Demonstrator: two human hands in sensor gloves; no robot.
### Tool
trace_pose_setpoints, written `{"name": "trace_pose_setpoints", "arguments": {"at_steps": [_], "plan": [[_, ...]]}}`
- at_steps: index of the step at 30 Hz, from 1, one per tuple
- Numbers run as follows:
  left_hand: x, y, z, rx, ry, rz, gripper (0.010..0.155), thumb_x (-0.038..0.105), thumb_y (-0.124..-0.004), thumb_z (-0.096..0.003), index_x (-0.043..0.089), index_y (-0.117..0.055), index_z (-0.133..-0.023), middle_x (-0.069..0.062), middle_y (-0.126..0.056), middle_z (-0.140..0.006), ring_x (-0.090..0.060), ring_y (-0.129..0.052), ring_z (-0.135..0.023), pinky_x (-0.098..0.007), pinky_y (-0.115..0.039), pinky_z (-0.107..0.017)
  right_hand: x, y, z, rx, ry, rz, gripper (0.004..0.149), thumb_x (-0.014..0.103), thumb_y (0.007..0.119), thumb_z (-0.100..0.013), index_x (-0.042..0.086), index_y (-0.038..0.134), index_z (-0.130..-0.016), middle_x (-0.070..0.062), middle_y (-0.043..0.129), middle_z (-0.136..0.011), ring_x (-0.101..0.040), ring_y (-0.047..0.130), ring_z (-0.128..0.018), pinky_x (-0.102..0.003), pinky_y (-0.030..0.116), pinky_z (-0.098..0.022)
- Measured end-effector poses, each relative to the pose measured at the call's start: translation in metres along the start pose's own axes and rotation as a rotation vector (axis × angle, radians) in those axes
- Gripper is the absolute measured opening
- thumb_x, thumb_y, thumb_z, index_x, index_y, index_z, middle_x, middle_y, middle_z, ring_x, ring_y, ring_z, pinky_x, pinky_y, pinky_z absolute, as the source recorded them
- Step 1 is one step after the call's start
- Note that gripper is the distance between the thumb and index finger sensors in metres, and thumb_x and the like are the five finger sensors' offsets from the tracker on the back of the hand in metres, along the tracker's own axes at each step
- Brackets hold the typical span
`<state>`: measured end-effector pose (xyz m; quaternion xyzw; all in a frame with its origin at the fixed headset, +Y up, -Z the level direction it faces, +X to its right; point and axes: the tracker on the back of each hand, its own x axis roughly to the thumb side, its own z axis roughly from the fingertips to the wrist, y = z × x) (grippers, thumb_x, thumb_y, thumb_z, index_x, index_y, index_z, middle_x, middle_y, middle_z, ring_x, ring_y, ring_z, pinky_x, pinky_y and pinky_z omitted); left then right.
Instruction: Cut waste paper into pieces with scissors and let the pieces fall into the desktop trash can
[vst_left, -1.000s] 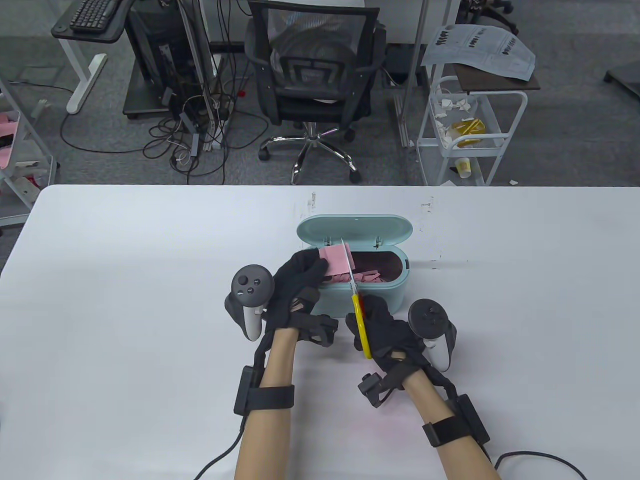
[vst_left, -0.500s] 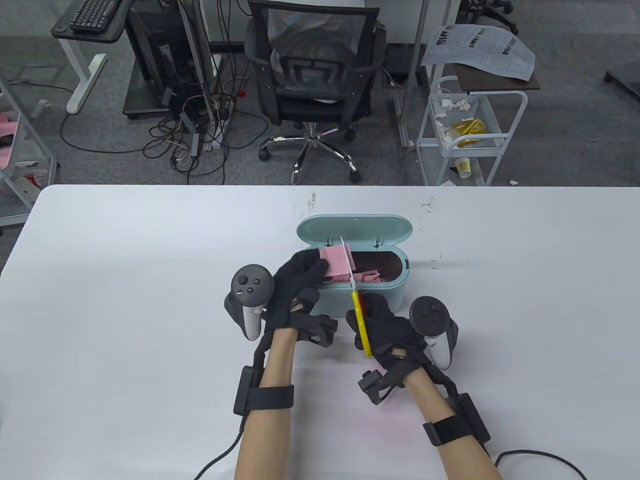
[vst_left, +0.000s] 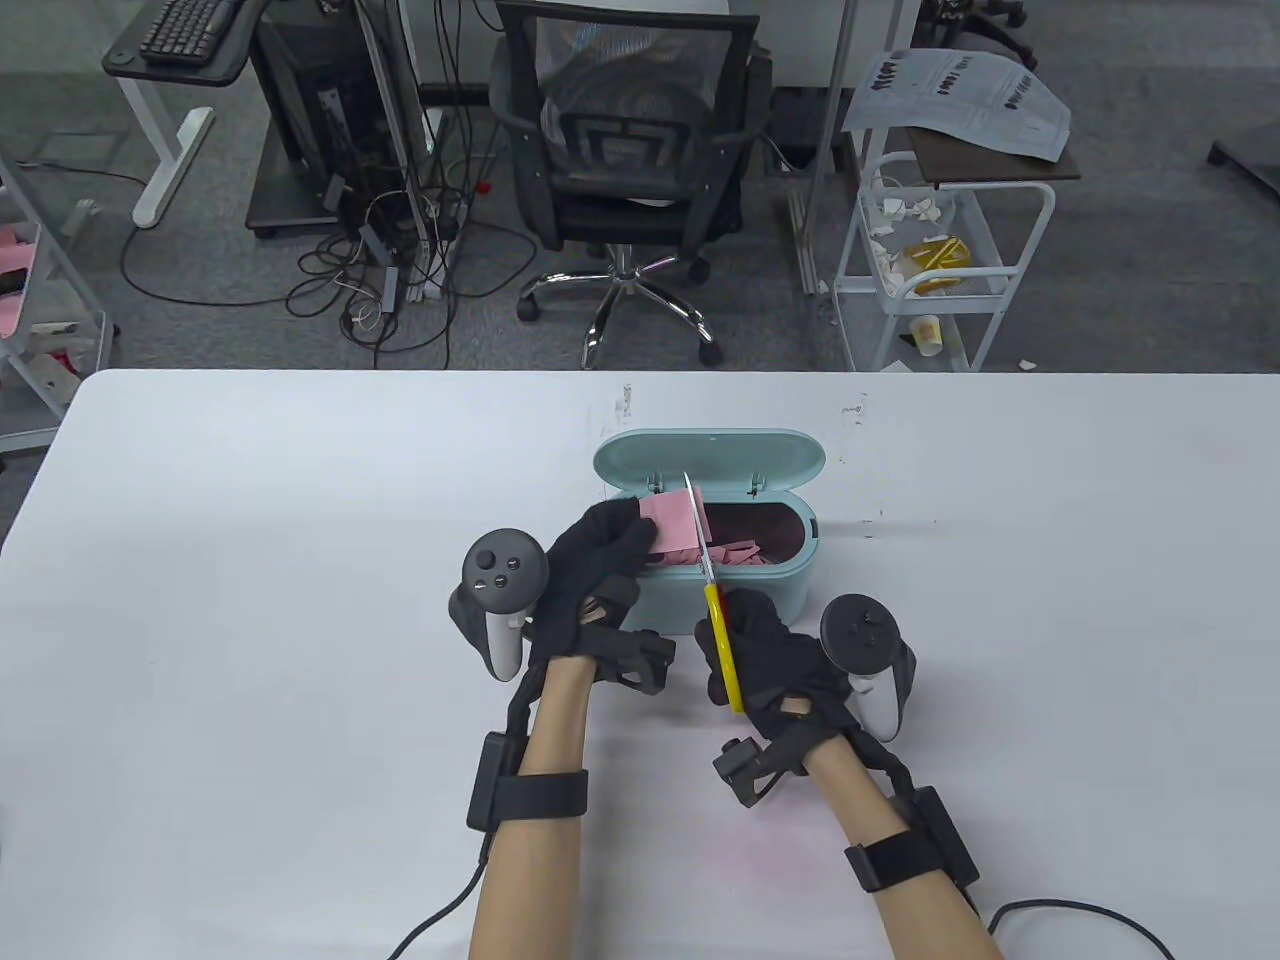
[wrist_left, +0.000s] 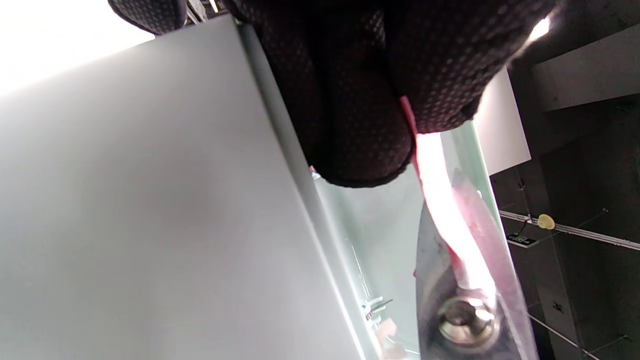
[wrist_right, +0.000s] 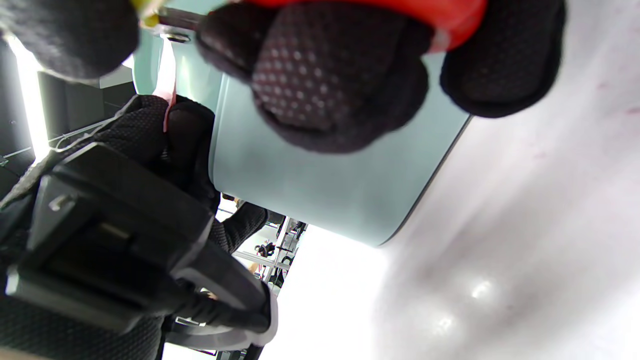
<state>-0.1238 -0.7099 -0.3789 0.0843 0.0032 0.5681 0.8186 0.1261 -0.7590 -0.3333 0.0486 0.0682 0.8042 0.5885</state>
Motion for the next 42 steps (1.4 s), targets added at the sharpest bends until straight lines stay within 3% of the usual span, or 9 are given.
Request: {"name": "trace_pose_setpoints", "arguments": {"at_steps": [3, 9, 11, 15, 19, 28, 42], "plan": [[0.000, 0.000, 0.000, 0.001, 0.002, 0.006, 0.035, 0.043, -0.087, -0.0461, 0.030, -0.092, -0.079, 0.008, -0.109, -0.058, -0.015, -0.105, -0.058, -0.065, -0.051, -0.074, 0.000, -0.001, 0.000, -0.023, 0.004, -0.032, 0.072, 0.059, 0.075, -0.036, 0.012, 0.054, -0.087, 0.011, 0.091, -0.052, -0.011, 0.101, -0.020, -0.053, 0.084, -0.045], [0.000, 0.000, 0.000, 0.004, 0.004, 0.011, 0.035, 0.043, -0.087, -0.0463, 0.031, -0.092, -0.079, 0.008, -0.109, -0.058, -0.015, -0.105, -0.058, -0.065, -0.051, -0.074, -0.005, -0.005, 0.003, -0.027, 0.008, -0.064, 0.075, 0.063, 0.075, -0.036, 0.013, 0.054, -0.088, 0.009, 0.091, -0.054, -0.013, 0.101, -0.023, -0.055, 0.080, -0.047], [-0.001, 0.000, 0.000, 0.003, 0.005, 0.015, 0.035, 0.043, -0.087, -0.0464, 0.031, -0.092, -0.079, 0.009, -0.109, -0.058, -0.014, -0.105, -0.058, -0.065, -0.051, -0.074, -0.007, -0.006, 0.004, -0.001, 0.008, -0.075, 0.079, 0.066, 0.074, -0.036, 0.014, 0.050, -0.090, 0.008, 0.088, -0.058, -0.015, 0.099, -0.028, -0.057, 0.078, -0.048], [0.000, 0.000, 0.001, 0.005, 0.007, 0.018, 0.035, 0.044, -0.087, -0.0464, 0.031, -0.092, -0.079, 0.009, -0.109, -0.058, -0.014, -0.105, -0.058, -0.065, -0.051, -0.074, -0.012, -0.004, 0.010, 0.142, 0.030, -0.018, 0.094, 0.078, 0.067, -0.035, 0.017, 0.032, -0.097, 0.002, 0.074, -0.078, -0.024, 0.092, -0.053, -0.065, 0.066, -0.055], [-0.001, 0.000, 0.001, 0.006, 0.008, 0.022, 0.035, 0.044, -0.087, -0.0466, 0.030, -0.092, -0.079, 0.009, -0.110, -0.058, -0.014, -0.105, -0.058, -0.065, -0.051, -0.074, -0.015, 0.000, 0.014, 0.198, 0.055, -0.005, 0.097, 0.081, 0.063, -0.036, 0.017, 0.026, -0.098, -0.001, 0.069, -0.084, -0.029, 0.088, -0.061, -0.068, 0.060, -0.058], [-0.001, 0.001, 0.001, 0.007, 0.012, 0.035, 0.035, 0.043, -0.087, -0.0469, 0.030, -0.092, -0.079, 0.008, -0.110, -0.059, -0.015, -0.106, -0.058, -0.065, -0.050, -0.074, -0.012, 0.010, 0.013, 0.206, 0.049, 0.032, 0.096, 0.080, 0.064, -0.036, 0.016, 0.028, -0.098, -0.001, 0.071, -0.083, -0.028, 0.089, -0.059, -0.067, 0.062, -0.057], [-0.002, 0.002, 0.001, 0.008, 0.011, 0.032, 0.035, 0.044, -0.087, -0.0463, 0.030, -0.093, -0.078, 0.008, -0.111, -0.059, -0.015, -0.106, -0.058, -0.065, -0.050, -0.074, -0.004, 0.015, 0.005, 0.099, 0.011, 0.089, 0.092, 0.076, 0.068, -0.034, 0.015, 0.037, -0.096, 0.001, 0.079, -0.074, -0.024, 0.095, -0.047, -0.064, 0.070, -0.051]]}}
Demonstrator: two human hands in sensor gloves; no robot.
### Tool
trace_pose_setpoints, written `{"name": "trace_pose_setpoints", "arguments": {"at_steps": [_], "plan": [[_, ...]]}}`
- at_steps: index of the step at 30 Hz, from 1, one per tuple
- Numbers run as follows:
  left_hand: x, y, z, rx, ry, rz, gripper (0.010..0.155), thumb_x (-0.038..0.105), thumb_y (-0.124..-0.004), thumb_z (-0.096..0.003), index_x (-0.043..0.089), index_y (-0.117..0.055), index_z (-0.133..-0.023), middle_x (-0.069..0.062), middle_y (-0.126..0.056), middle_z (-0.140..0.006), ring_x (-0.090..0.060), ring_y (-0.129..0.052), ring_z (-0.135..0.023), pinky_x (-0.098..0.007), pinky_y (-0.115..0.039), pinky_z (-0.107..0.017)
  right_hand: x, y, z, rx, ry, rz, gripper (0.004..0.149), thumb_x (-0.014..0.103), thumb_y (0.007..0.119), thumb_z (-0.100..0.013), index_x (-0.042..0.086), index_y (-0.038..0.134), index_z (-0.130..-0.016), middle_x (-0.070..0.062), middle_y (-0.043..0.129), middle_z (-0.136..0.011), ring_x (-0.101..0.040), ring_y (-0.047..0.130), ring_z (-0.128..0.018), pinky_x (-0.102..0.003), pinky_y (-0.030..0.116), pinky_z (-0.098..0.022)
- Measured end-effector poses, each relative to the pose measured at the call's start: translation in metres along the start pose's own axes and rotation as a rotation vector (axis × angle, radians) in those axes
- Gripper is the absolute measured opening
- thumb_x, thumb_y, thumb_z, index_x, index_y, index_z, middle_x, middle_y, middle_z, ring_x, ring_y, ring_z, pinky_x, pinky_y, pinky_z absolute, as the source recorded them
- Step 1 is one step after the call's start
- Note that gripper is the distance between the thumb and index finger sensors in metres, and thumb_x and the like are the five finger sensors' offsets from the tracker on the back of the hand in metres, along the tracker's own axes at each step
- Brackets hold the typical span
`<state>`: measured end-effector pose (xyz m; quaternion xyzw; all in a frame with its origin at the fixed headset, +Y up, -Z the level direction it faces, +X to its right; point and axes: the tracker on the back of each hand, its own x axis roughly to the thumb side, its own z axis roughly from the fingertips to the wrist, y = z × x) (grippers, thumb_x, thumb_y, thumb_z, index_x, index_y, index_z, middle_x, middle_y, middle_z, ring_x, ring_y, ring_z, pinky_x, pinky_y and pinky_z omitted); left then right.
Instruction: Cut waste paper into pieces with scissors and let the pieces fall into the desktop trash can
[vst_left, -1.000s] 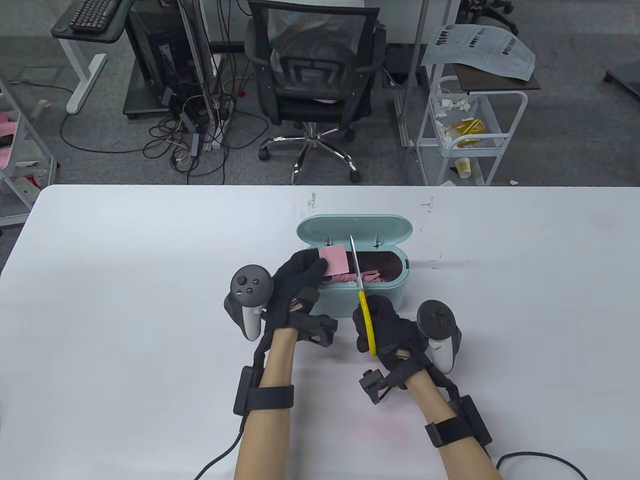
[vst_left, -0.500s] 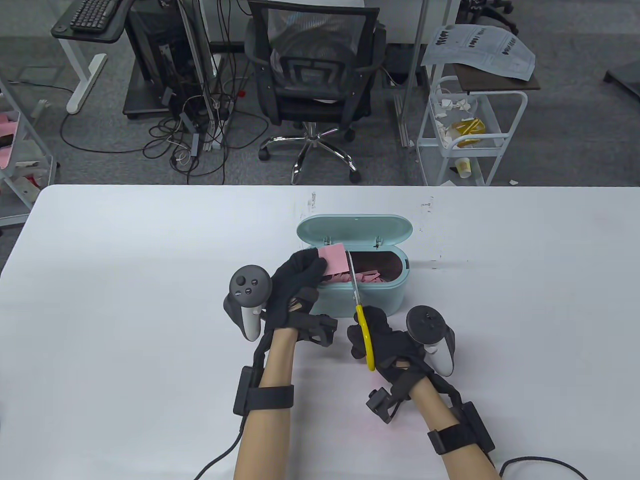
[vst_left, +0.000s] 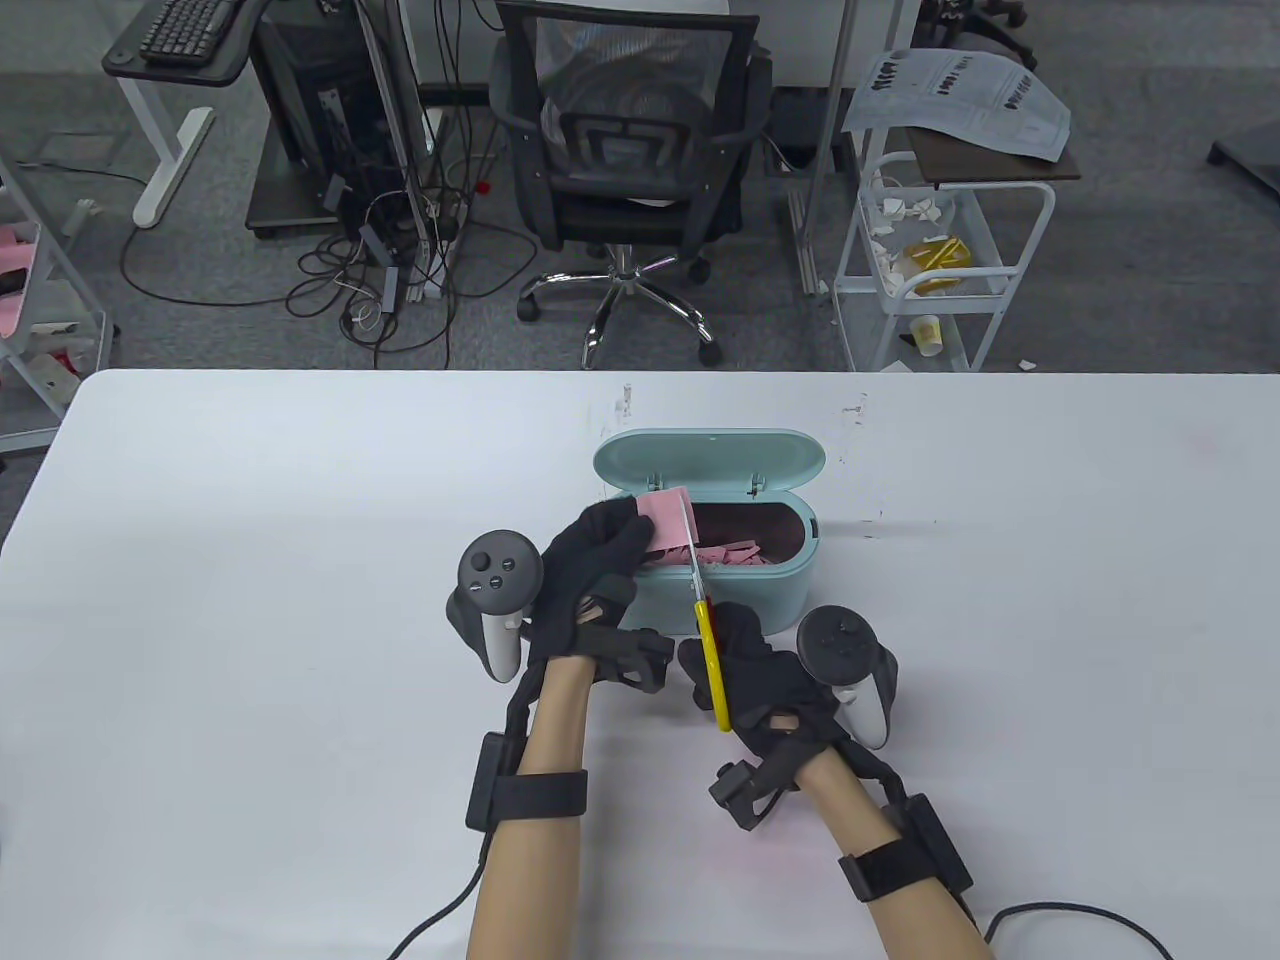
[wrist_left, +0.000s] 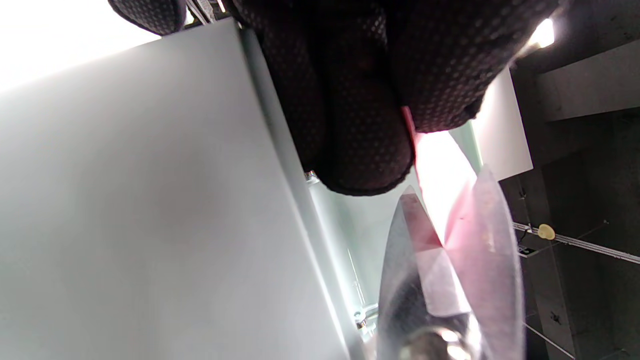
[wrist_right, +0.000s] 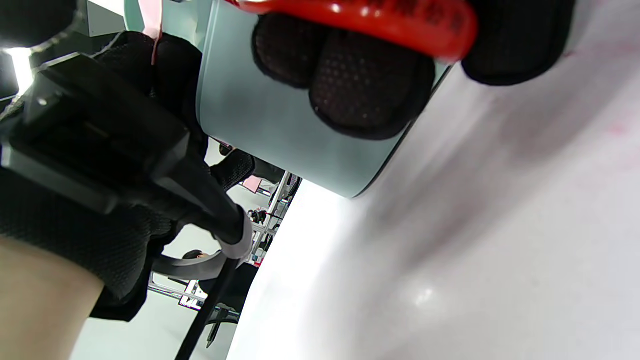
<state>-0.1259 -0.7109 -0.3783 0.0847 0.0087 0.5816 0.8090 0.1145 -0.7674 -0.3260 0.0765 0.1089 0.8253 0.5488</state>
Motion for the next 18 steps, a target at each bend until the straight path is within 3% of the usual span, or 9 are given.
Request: {"name": "trace_pose_setpoints", "arguments": {"at_steps": [11, 18], "plan": [[-0.0002, 0.0000, 0.0002, 0.003, 0.000, 0.000, 0.035, 0.044, -0.087, -0.0464, 0.030, -0.093, -0.078, 0.008, -0.111, -0.059, -0.015, -0.106, -0.058, -0.065, -0.051, -0.074, -0.0012, -0.0037, -0.0012, -0.031, -0.004, -0.020, 0.084, 0.070, 0.069, -0.037, 0.014, 0.042, -0.094, 0.004, 0.083, -0.068, -0.021, 0.097, -0.040, -0.062, 0.073, -0.049], [-0.0003, 0.0000, 0.0001, 0.000, 0.001, 0.006, 0.035, 0.043, -0.087, -0.0465, 0.030, -0.093, -0.079, 0.008, -0.111, -0.059, -0.015, -0.106, -0.058, -0.065, -0.051, -0.074, -0.0015, -0.0069, -0.0006, -0.075, -0.023, -0.039, 0.075, 0.062, 0.070, -0.037, 0.012, 0.049, -0.089, 0.008, 0.088, -0.059, -0.015, 0.100, -0.028, -0.057, 0.078, -0.047]]}}
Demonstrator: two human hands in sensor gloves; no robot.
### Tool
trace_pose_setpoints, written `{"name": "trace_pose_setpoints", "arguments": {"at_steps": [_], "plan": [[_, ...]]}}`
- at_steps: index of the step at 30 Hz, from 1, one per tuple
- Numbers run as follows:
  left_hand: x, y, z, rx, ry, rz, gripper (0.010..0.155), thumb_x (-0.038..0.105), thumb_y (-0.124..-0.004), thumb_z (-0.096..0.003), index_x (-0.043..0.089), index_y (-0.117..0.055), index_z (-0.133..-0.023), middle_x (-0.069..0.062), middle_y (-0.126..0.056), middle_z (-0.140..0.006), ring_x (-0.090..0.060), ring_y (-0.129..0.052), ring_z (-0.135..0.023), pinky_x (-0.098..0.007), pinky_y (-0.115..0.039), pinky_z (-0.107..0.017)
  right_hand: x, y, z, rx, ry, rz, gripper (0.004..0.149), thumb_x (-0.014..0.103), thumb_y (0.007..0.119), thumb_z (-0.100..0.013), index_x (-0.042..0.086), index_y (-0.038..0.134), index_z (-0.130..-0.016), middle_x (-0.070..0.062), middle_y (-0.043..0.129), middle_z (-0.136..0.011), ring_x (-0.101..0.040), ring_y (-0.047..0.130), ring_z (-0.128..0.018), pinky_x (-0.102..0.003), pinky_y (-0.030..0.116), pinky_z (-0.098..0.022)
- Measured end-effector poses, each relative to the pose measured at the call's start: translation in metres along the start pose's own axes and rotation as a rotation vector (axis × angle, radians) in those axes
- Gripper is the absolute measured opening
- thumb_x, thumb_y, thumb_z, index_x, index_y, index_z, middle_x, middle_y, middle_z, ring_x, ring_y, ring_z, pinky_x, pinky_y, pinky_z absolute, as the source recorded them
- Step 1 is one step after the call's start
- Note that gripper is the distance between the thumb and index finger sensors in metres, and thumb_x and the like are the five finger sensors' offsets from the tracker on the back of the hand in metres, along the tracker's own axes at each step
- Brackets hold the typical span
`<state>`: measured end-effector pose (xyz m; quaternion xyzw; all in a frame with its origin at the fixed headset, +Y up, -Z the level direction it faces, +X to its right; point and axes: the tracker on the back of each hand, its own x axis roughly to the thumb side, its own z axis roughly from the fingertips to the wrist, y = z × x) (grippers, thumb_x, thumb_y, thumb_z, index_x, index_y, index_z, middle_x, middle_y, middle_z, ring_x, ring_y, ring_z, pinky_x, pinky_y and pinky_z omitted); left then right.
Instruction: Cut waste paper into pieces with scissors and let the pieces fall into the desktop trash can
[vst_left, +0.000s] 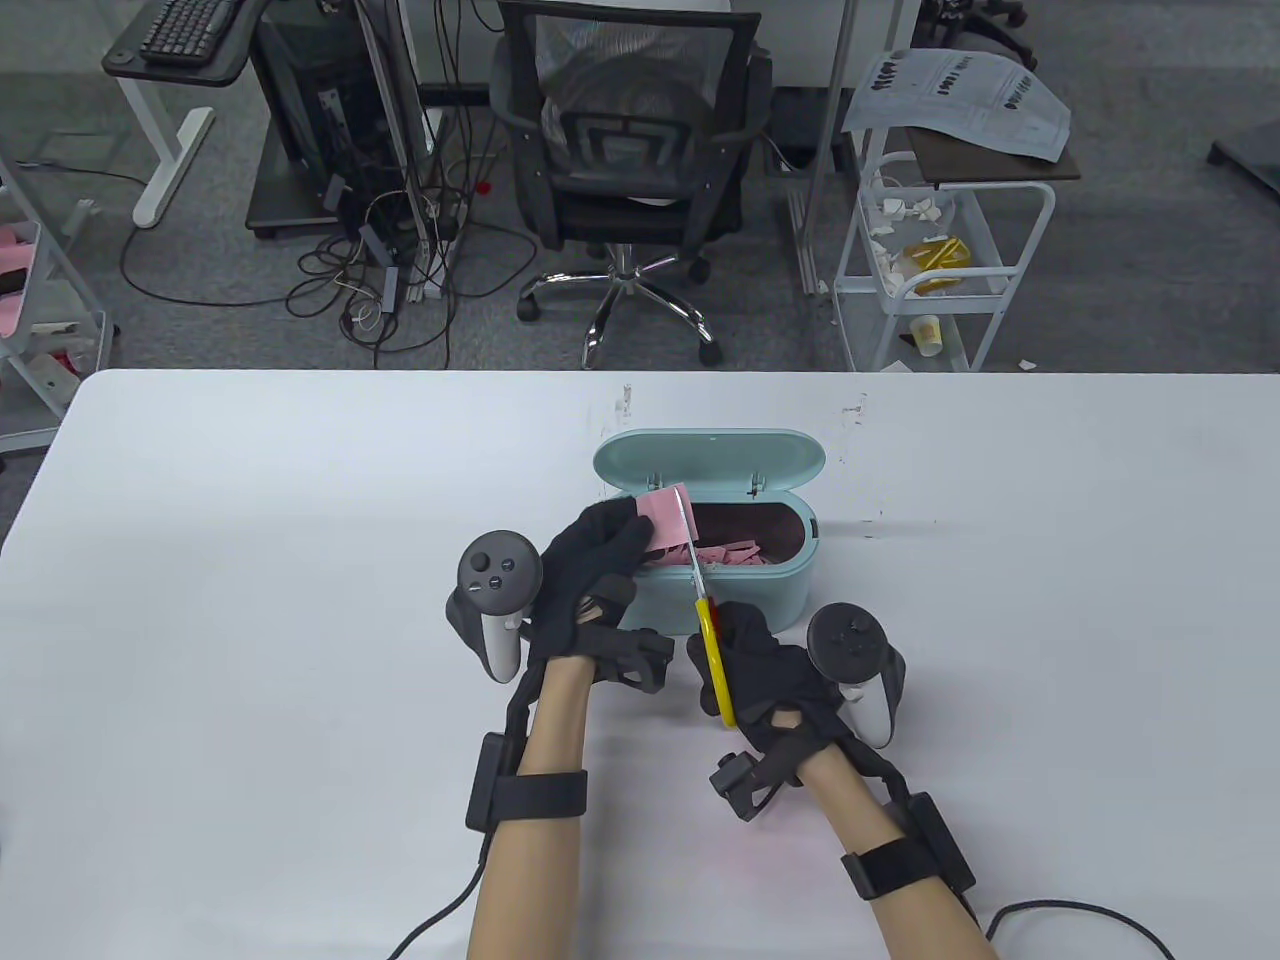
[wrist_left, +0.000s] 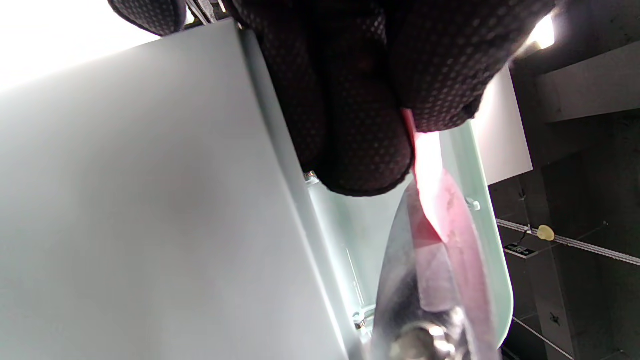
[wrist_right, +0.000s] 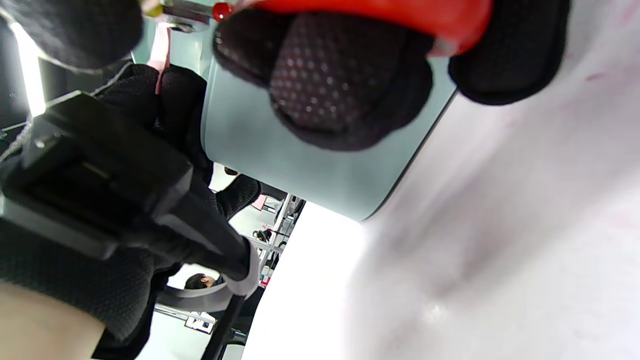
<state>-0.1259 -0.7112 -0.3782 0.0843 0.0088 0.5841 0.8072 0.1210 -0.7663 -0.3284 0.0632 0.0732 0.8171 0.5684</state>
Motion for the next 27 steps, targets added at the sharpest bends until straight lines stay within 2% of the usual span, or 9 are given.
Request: {"name": "trace_pose_setpoints", "arguments": {"at_steps": [8, 13, 20, 27], "plan": [[-0.0002, 0.0001, -0.0002, -0.005, 0.001, 0.007, 0.035, 0.043, -0.086, -0.0470, 0.029, -0.093, -0.079, 0.008, -0.111, -0.059, -0.015, -0.106, -0.058, -0.065, -0.051, -0.074, 0.0012, -0.0021, -0.0001, -0.035, -0.023, -0.024, 0.073, 0.061, 0.074, -0.036, 0.013, 0.054, -0.087, 0.010, 0.091, -0.054, -0.013, 0.101, -0.022, -0.055, 0.081, -0.047], [0.0000, 0.0004, -0.0005, -0.008, -0.002, -0.001, 0.035, 0.043, -0.087, -0.0465, 0.030, -0.093, -0.078, 0.008, -0.111, -0.059, -0.015, -0.106, -0.058, -0.065, -0.051, -0.074, 0.0042, -0.0039, -0.0026, 0.012, -0.006, -0.013, 0.080, 0.067, 0.073, -0.036, 0.016, 0.048, -0.092, 0.006, 0.086, -0.063, -0.018, 0.098, -0.034, -0.060, 0.074, -0.051], [-0.0003, 0.0008, -0.0012, -0.015, -0.006, -0.007, 0.035, 0.043, -0.087, -0.0464, 0.030, -0.093, -0.079, 0.008, -0.111, -0.059, -0.015, -0.106, -0.058, -0.065, -0.051, -0.074, 0.0086, -0.0083, -0.0068, 0.039, 0.003, 0.008, 0.081, 0.068, 0.073, -0.036, 0.016, 0.047, -0.093, 0.006, 0.086, -0.065, -0.018, 0.098, -0.035, -0.060, 0.074, -0.051], [-0.0002, 0.0009, -0.0016, -0.020, -0.006, -0.007, 0.035, 0.043, -0.087, -0.0464, 0.030, -0.093, -0.078, 0.008, -0.111, -0.059, -0.015, -0.106, -0.058, -0.065, -0.051, -0.074, 0.0089, -0.0077, -0.0087, 0.019, -0.006, 0.018, 0.081, 0.069, 0.073, -0.036, 0.016, 0.048, -0.092, 0.006, 0.086, -0.064, -0.018, 0.099, -0.034, -0.060, 0.075, -0.050]]}}
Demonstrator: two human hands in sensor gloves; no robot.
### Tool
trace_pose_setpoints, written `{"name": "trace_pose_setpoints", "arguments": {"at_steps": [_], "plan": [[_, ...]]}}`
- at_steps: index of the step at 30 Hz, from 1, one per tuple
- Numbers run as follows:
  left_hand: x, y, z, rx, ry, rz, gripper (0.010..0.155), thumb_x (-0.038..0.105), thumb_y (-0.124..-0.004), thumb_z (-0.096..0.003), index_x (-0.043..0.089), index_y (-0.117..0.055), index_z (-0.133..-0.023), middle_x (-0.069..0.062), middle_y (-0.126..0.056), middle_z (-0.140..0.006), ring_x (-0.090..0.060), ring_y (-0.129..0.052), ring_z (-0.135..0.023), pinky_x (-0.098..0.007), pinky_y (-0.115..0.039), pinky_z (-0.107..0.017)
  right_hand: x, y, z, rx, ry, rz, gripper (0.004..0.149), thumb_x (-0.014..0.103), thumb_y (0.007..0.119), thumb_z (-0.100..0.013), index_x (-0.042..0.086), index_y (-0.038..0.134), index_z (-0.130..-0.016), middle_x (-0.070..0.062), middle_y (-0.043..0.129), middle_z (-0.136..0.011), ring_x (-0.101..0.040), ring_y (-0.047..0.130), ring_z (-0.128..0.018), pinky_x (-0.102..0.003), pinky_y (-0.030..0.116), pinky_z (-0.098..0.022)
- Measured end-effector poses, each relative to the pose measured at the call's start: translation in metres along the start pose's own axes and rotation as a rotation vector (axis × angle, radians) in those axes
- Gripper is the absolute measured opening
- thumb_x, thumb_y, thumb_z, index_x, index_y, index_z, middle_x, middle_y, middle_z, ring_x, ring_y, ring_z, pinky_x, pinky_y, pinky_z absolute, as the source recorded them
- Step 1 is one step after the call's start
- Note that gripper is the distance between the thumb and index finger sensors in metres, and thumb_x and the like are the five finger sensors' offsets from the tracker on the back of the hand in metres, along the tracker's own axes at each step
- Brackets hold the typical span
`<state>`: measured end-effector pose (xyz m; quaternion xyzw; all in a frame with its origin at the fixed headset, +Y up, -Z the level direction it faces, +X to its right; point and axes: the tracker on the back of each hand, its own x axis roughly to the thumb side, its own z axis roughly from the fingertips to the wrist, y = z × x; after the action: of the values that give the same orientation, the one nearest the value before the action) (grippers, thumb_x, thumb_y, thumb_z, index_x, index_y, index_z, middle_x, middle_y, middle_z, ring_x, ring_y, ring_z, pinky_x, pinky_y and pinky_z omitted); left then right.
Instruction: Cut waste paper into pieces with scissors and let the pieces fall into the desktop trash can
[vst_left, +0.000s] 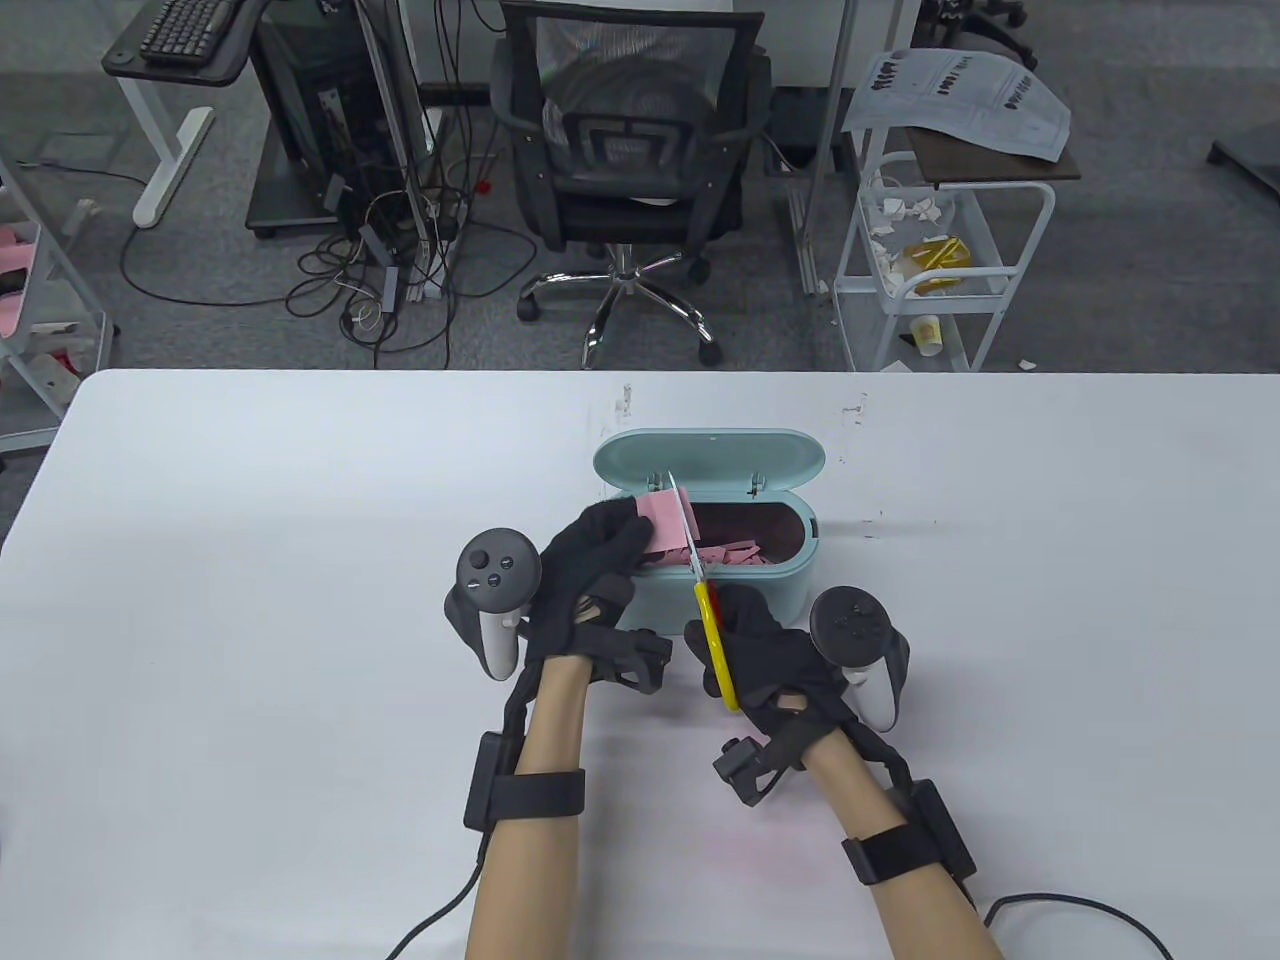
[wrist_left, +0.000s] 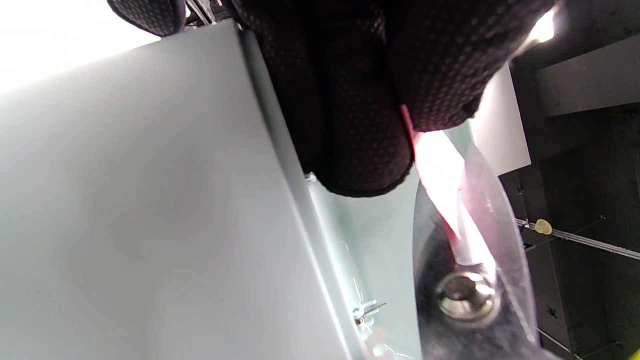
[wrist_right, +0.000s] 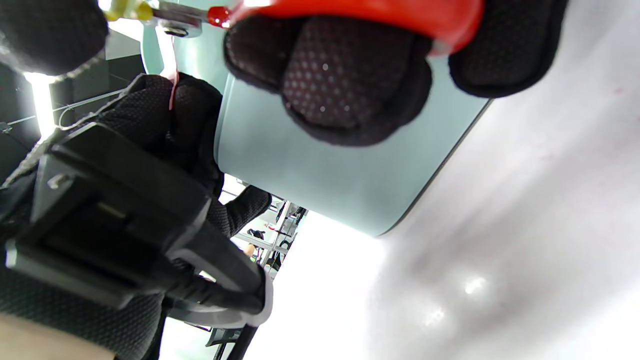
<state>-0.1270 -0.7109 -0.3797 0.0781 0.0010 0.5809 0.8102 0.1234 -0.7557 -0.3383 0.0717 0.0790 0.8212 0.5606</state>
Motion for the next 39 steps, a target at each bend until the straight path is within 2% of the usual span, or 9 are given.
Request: {"name": "trace_pose_setpoints", "arguments": {"at_steps": [12, 16, 20, 26, 31, 34, 39], "plan": [[0.000, 0.000, 0.000, 0.003, -0.002, -0.007, 0.035, 0.043, -0.087, -0.0462, 0.031, -0.093, -0.078, 0.008, -0.111, -0.059, -0.014, -0.106, -0.058, -0.065, -0.051, -0.074, 0.001, 0.001, 0.001, -0.043, -0.025, -0.022, 0.076, 0.065, 0.074, -0.036, 0.013, 0.054, -0.088, 0.010, 0.091, -0.055, -0.013, 0.101, -0.024, -0.055, 0.080, -0.046], [0.000, 0.000, 0.000, 0.004, -0.001, -0.004, 0.035, 0.043, -0.087, -0.0462, 0.030, -0.093, -0.078, 0.008, -0.111, -0.059, -0.015, -0.106, -0.058, -0.065, -0.051, -0.074, 0.001, 0.000, 0.002, -0.089, -0.030, -0.023, 0.072, 0.061, 0.075, -0.036, 0.012, 0.057, -0.085, 0.012, 0.093, -0.050, -0.010, 0.101, -0.017, -0.051, 0.084, -0.043], [-0.001, 0.000, 0.000, 0.008, 0.002, 0.004, 0.035, 0.044, -0.087, -0.0462, 0.031, -0.093, -0.078, 0.009, -0.111, -0.059, -0.014, -0.107, -0.058, -0.065, -0.051, -0.074, -0.003, -0.001, 0.005, -0.093, -0.029, -0.057, 0.072, 0.062, 0.076, -0.036, 0.012, 0.058, -0.086, 0.012, 0.093, -0.051, -0.011, 0.102, -0.018, -0.052, 0.083, -0.044], [-0.001, 0.000, 0.000, 0.010, 0.006, 0.013, 0.035, 0.045, -0.087, -0.0458, 0.031, -0.094, -0.078, 0.009, -0.111, -0.058, -0.014, -0.107, -0.058, -0.065, -0.051, -0.074, -0.012, -0.004, 0.009, -0.063, 0.005, -0.095, 0.079, 0.067, 0.074, -0.036, 0.013, 0.052, -0.090, 0.008, 0.089, -0.058, -0.016, 0.100, -0.028, -0.057, 0.077, -0.048], [-0.002, 0.000, 0.000, 0.014, 0.010, 0.016, 0.035, 0.045, -0.088, -0.0455, 0.032, -0.094, -0.077, 0.009, -0.112, -0.058, -0.014, -0.107, -0.058, -0.065, -0.050, -0.074, -0.018, 0.002, 0.014, 0.090, 0.035, -0.041, 0.093, 0.078, 0.067, -0.035, 0.016, 0.034, -0.097, 0.002, 0.077, -0.077, -0.027, 0.095, -0.058, -0.065, 0.065, -0.056], [-0.002, 0.000, 0.001, 0.017, 0.011, 0.016, 0.035, 0.046, -0.088, -0.0450, 0.033, -0.095, -0.076, 0.010, -0.112, -0.058, -0.013, -0.108, -0.058, -0.065, -0.051, -0.074, -0.018, 0.006, 0.016, 0.109, 0.037, 0.011, 0.094, 0.078, 0.066, -0.036, 0.016, 0.031, -0.097, 0.001, 0.074, -0.080, -0.030, 0.092, -0.062, -0.066, 0.062, -0.057], [-0.002, 0.000, 0.001, 0.022, 0.013, 0.017, 0.034, 0.046, -0.088, -0.0449, 0.033, -0.095, -0.076, 0.010, -0.112, -0.059, -0.013, -0.108, -0.058, -0.065, -0.051, -0.073, -0.011, 0.013, 0.018, 0.096, 0.013, 0.088, 0.094, 0.078, 0.065, -0.035, 0.016, 0.031, -0.097, 0.001, 0.073, -0.080, -0.029, 0.092, -0.061, -0.066, 0.064, -0.056]]}}
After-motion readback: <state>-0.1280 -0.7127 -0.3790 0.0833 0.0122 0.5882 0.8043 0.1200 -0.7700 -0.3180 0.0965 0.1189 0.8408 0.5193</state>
